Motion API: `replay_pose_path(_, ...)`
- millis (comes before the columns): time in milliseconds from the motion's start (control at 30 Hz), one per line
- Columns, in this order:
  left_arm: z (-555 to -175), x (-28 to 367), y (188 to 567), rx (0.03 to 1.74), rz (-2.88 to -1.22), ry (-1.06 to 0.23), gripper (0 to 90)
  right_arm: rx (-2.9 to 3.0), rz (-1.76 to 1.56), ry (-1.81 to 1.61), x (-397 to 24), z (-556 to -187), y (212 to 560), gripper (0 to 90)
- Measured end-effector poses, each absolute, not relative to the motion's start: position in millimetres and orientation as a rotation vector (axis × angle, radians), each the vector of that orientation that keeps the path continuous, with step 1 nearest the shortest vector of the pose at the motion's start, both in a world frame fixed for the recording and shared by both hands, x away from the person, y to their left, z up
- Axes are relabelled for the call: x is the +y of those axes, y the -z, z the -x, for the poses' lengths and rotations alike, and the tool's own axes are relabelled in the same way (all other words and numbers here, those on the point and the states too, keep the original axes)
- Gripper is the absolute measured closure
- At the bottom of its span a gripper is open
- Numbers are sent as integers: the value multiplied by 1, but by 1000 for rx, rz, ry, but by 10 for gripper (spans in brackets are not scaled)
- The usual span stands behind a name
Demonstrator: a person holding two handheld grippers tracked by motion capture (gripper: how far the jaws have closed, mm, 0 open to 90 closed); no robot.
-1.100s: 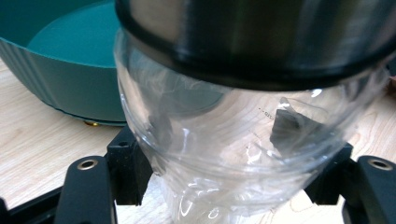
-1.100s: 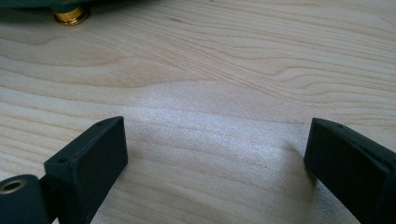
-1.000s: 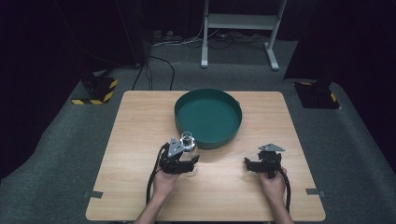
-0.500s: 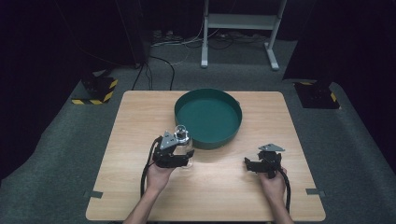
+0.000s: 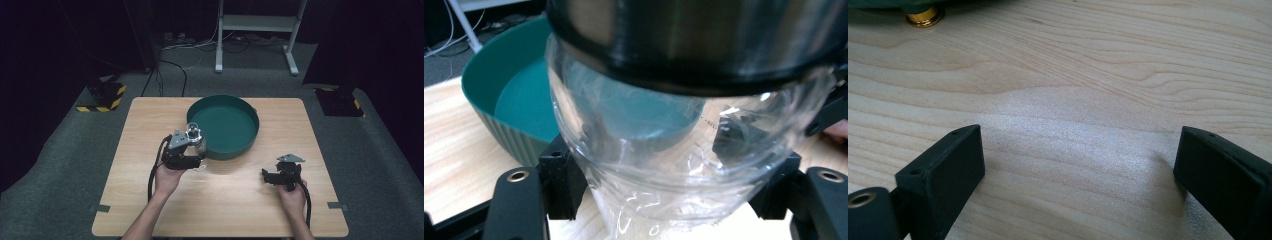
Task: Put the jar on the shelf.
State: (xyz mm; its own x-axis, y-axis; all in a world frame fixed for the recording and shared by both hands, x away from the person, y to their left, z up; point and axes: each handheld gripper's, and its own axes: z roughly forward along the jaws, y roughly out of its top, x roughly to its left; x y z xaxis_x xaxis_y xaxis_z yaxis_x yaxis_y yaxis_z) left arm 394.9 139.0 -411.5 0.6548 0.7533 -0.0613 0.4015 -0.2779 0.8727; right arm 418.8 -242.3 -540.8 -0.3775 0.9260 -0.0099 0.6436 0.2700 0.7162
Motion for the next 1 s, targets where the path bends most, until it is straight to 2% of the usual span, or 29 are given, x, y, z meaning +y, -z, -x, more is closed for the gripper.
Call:
replay_pose_path(500, -418, 145, 377, 896, -1879, -464, 312, 2117, -1418, -885, -242, -419, 541, 54)
replay_pose_path(1000, -448, 142, 358, 904, -1872, -475, 311, 2117, -1418, -885, -242, -419, 541, 54)
